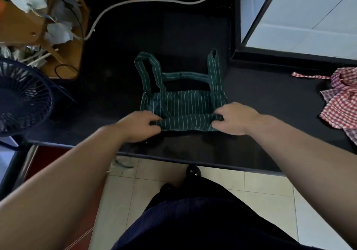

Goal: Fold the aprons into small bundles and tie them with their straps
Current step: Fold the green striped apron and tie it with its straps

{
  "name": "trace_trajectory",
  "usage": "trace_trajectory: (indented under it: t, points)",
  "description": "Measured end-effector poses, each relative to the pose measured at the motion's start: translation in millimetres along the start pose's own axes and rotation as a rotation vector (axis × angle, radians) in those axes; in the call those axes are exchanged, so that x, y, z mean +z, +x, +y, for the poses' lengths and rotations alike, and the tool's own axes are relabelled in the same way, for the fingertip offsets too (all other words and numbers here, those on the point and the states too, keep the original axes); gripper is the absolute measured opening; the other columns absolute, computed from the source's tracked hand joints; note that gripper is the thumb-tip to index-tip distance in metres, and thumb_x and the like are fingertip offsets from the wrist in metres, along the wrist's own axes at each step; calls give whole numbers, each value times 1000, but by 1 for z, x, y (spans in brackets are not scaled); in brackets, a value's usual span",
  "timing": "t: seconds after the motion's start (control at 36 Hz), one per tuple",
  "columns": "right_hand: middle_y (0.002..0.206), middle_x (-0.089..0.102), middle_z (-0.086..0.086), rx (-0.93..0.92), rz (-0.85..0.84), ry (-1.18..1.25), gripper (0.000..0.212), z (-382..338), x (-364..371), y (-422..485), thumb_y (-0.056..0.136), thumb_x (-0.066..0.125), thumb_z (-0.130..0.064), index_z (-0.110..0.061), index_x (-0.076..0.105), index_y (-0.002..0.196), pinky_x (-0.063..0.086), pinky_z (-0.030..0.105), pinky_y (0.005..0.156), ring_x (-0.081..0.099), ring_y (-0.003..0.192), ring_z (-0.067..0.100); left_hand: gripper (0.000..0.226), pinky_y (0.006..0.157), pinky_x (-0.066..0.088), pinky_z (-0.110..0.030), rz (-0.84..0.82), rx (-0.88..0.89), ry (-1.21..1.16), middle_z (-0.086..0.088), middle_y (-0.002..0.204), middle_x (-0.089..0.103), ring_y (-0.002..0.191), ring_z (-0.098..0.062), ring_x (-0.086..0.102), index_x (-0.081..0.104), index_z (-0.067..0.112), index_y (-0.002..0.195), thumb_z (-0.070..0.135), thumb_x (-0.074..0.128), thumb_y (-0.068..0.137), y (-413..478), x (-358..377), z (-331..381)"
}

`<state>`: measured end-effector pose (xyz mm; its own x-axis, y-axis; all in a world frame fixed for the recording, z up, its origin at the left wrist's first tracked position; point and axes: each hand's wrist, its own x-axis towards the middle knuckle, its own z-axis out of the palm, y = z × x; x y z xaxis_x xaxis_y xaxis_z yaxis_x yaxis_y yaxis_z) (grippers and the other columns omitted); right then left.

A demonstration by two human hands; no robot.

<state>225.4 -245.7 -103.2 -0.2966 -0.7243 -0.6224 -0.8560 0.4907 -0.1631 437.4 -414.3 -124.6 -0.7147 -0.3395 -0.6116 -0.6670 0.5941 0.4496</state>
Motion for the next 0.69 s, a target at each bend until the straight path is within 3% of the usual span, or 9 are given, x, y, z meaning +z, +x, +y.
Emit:
trace_trajectory:
  t: [0.08,0.14,0.22,0.28,0.39,0.47,0.53,0.61,0.69]
  points:
    - [95,60,0,55,38,-2,50,-1,-5,7,96,38,-45,-16,40,136,43,32,70,57,88,22,45,83,41,-29,-11,-59,-32,-3,119,58,101,-16,53,55,20,128,50,49,94,4,-16,-1]
    - [79,57,-2,93,103,-58,49,-1,-1,13,98,36,-49,-16,34,134,40,35,75,54,73,19,49,77,42,-32,58,-125,25,-2,106,59,95,-20,55,52,20,121,59,43,92,7,-19,-1]
    - [108,60,6,120,174,-219,44,-1,7,20,100,34,-47,-20,33,134,30,47,101,53,103,28,48,79,35,-35,244,-242,426,-2,94,59,101,-28,56,46,21,114,62,32,94,13,-14,5]
    - [135,46,9,127,235,-300,41,-4,13,23,101,39,-31,-24,31,140,18,52,111,39,126,33,42,91,34,-39,387,-219,653,-5,120,58,116,-27,49,40,21,131,48,36,100,18,-6,10]
    - [155,22,7,12,202,-255,55,-5,27,25,99,37,-21,-24,20,151,6,47,116,20,140,31,64,114,17,-38,350,-75,525,-4,153,28,139,-26,24,16,21,153,10,41,96,22,21,12]
    - [160,6,5,-36,101,-111,68,-1,36,21,97,22,-58,-21,9,153,-2,44,119,7,146,27,59,119,-4,-36,339,-87,285,1,161,11,148,-18,3,7,17,155,38,26,103,15,41,8]
    - [161,-6,4,-56,33,-154,93,2,41,17,85,27,-77,-21,-2,153,-7,44,119,-2,147,28,83,118,-13,-38,243,-69,323,3,162,-8,148,-16,-14,-7,16,154,66,16,91,10,51,3]
    - [160,-6,4,-73,59,-207,100,4,49,16,81,38,-77,-21,-4,153,-6,44,119,1,146,28,105,117,-14,-40,174,-29,426,2,160,-19,146,-18,-20,-17,19,151,81,29,80,7,52,-5]
    - [160,3,2,-76,99,-137,84,3,47,15,90,38,-66,-21,7,153,-3,42,120,9,146,25,108,120,-3,-42,192,-22,402,-3,159,-6,147,-25,-6,-6,23,154,78,46,77,7,47,-5]
